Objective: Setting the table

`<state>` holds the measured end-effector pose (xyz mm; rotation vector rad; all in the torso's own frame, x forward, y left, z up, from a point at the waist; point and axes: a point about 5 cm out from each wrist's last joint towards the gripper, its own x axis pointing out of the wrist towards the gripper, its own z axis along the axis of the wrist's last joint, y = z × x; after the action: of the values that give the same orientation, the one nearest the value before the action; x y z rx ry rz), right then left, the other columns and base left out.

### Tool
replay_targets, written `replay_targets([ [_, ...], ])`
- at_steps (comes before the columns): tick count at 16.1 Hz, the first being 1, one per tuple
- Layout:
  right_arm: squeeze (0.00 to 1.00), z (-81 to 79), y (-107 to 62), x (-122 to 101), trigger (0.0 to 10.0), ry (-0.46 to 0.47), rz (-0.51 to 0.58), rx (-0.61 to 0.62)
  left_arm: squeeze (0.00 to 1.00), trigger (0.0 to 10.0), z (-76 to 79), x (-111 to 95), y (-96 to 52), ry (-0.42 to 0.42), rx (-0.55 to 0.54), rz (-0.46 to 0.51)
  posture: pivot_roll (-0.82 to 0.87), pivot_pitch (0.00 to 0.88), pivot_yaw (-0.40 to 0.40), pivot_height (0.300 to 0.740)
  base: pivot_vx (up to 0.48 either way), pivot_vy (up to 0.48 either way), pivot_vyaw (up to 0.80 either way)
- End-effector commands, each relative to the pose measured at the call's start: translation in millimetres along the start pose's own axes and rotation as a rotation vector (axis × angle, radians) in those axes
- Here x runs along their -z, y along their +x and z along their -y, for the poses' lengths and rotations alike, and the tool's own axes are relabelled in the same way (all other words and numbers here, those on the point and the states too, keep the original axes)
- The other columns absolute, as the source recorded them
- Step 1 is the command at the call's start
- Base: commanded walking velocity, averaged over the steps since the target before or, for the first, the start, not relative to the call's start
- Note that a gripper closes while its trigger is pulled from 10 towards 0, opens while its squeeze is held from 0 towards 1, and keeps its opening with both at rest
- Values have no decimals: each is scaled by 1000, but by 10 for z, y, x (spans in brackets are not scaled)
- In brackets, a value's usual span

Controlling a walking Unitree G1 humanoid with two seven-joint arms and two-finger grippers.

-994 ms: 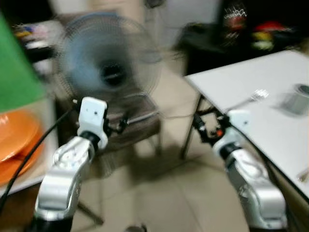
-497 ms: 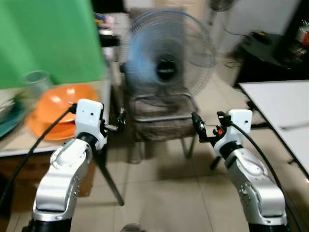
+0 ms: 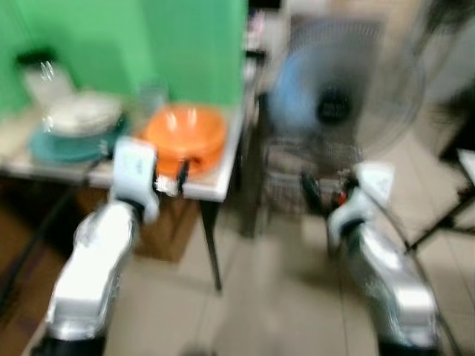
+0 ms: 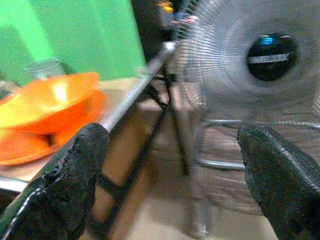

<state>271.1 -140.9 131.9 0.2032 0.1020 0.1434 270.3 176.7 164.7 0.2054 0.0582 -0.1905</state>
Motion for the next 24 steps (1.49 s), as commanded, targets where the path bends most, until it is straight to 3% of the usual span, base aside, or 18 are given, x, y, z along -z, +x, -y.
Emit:
replay_targets([
  [1, 1000, 89, 2, -30, 10000, -14, 17, 57, 494, 10000, 56, -52, 3, 6, 43, 25, 161, 0, -1, 740, 0, 0, 0],
  [2, 1000, 89, 2, -30, 10000, -14, 17, 57, 494, 10000, 56, -52, 3, 6, 43, 25, 161, 0, -1, 740, 0, 0, 0],
  [3, 0, 75, 16, -47, 10000, -33, 17, 46, 498, 10000, 42, -39, 17, -1, 32, 19, 167, 0, 6, 740, 0, 0, 0],
  [5, 0, 60, 24, -57, 10000, -43, 18, 29, 490, 10000, 47, -47, 24, 2, 39, 21, 166, 0, 1, 740, 247, 0, 0],
  [11, 0, -20, 107, -93, 10000, -51, 24, -17, 494, 10000, 28, -40, 19, 22, 33, 13, 198, 0, -17, 740, 251, 0, 800],
  [15, 0, -5, 134, -89, 10000, 53, 26, 4, 494, 10000, 57, -36, 4, 44, 75, 4, 200, 0, -19, 740, 249, 0, 0],
  [24, 0, 26, 121, -34, 10000, 67, 0, 45, 502, 10000, 74, -27, 34, 58, 115, -6, 180, 0, 10, 740, 250, 0, 0],
])
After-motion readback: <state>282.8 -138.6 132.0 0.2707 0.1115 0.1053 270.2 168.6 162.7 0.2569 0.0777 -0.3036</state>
